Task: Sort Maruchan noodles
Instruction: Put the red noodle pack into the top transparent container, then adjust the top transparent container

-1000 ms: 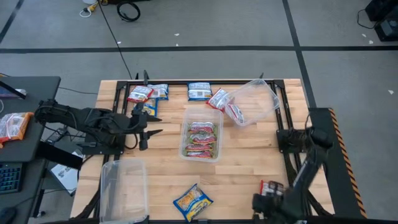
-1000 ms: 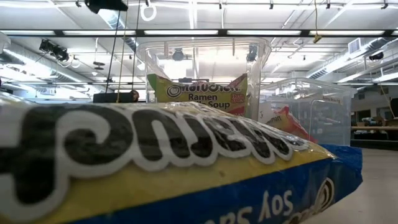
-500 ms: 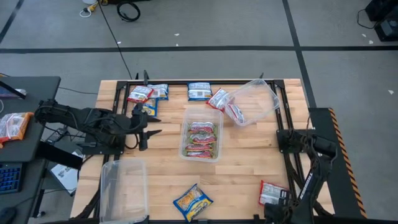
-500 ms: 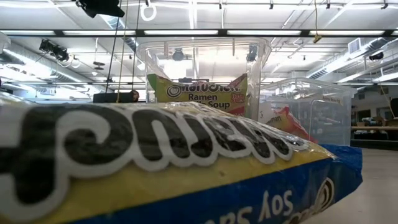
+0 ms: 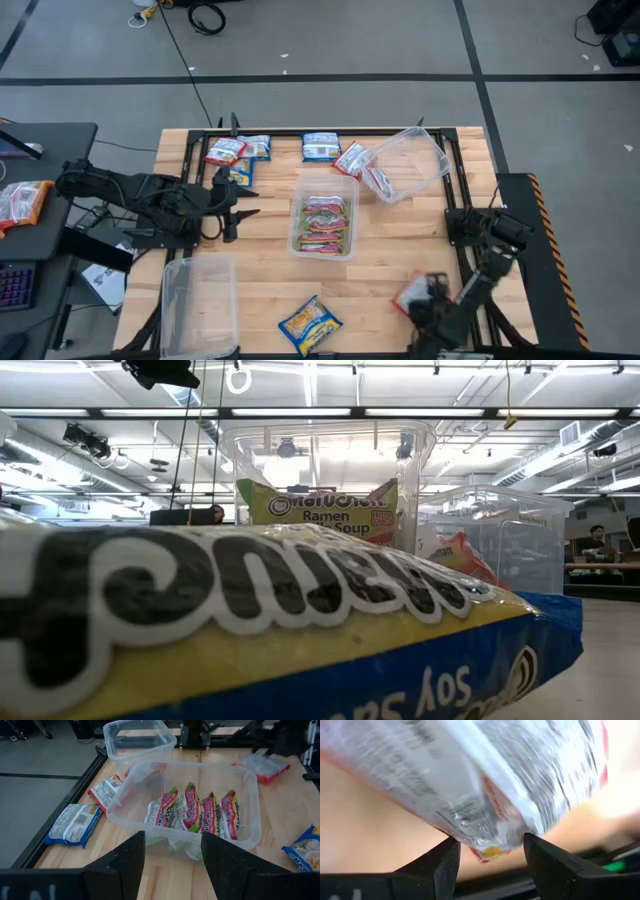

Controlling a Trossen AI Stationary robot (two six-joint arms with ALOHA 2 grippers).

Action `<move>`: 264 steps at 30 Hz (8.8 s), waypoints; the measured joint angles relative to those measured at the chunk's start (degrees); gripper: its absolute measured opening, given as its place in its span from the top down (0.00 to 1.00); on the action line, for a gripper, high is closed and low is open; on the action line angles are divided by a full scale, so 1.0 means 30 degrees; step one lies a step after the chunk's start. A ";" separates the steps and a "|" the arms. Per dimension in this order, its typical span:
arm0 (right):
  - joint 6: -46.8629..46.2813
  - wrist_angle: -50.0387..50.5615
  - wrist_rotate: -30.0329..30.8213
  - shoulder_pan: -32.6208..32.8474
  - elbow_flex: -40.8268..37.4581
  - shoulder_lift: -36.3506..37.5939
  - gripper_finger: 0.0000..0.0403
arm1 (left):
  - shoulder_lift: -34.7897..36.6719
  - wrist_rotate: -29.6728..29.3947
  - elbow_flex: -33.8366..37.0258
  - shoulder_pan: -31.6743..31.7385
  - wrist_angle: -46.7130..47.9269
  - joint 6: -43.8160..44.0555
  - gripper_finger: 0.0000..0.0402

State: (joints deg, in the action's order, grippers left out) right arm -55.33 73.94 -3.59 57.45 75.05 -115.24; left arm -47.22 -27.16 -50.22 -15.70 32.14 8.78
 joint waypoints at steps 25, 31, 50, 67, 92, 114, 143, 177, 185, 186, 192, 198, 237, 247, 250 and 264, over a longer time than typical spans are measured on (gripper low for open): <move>1.4431 0.0075 0.9182 0.1579 -0.0139 0.0057 0.45 | -0.1062 0.0000 0.0000 -0.0327 -0.1048 -0.0087 0.51; 1.7424 -0.0916 1.1850 0.1412 -0.0935 0.0051 0.45 | -0.1341 -0.0007 -0.0003 -0.0350 -0.1145 -0.0131 0.51; 0.9446 -0.5817 0.8836 -0.0260 0.2051 0.0051 0.52 | -0.1384 0.0000 0.0000 -0.0350 -0.0904 -0.0073 0.51; 0.1875 0.2362 0.6911 0.0736 0.0333 0.0938 0.52 | -0.1384 0.0003 0.0000 -0.0342 -0.0158 0.0370 0.51; -0.7678 -0.0522 0.1687 -0.3584 -0.4792 0.1290 0.77 | -0.1384 0.0007 0.0000 -0.0342 -0.0132 0.0335 0.51; -0.3588 -0.0589 1.0873 -0.9300 -0.3434 1.6296 0.99 | -0.1384 0.0007 0.0003 -0.0344 -0.0141 0.0175 0.51; 0.7646 -0.7043 0.5719 -2.5275 -0.7794 1.9410 1.00 | -0.1384 0.0001 0.0000 -0.0349 -0.0151 0.0350 0.51; 0.9623 -1.0004 0.3621 -2.6809 -0.9809 1.6609 0.98 | -0.1384 -0.0437 0.0007 0.1129 -0.0177 -0.0357 0.51; 0.9873 -1.0246 0.3846 -2.6115 -0.9809 1.6848 0.89 | -0.1384 -0.0429 0.0000 0.1129 -0.0190 -0.0284 0.51; 0.9873 -1.0242 0.3862 -2.6035 -0.9797 1.6953 0.87 | -0.1384 -0.0423 0.0000 0.1129 -0.0183 -0.0277 0.51; 1.0475 -1.0312 0.4118 -2.4360 -0.7726 1.7298 0.76 | -0.1384 -0.0291 0.0007 0.1129 -0.0190 -0.0314 0.51; 1.1149 -1.2418 0.6044 -2.0745 -0.5894 1.6570 0.75 | -0.1384 -0.0287 0.0003 0.1129 -0.0362 -0.0648 0.51; 0.0020 -0.1966 1.2242 -1.5885 -0.5285 1.6204 0.74 | -0.1370 0.0796 0.0007 0.1100 0.0135 0.0015 0.51; 0.3982 -0.3343 1.0721 -1.7356 -0.5306 1.3979 0.76 | -0.1370 0.2280 0.0007 0.1100 0.0478 0.0967 0.51; 0.3204 -0.1726 1.1064 -1.7351 -0.5306 1.3814 0.76 | -0.1370 0.3204 0.0011 0.1100 0.0825 0.1285 0.51; -0.3087 0.4879 1.1982 -1.7354 -0.8048 1.5541 0.76 | -0.1370 0.3300 0.0007 -0.0275 0.1092 0.1944 0.51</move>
State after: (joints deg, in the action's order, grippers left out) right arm -64.59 88.57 32.36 5.39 50.91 -68.62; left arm -51.33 -17.26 -50.19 -16.53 35.42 14.61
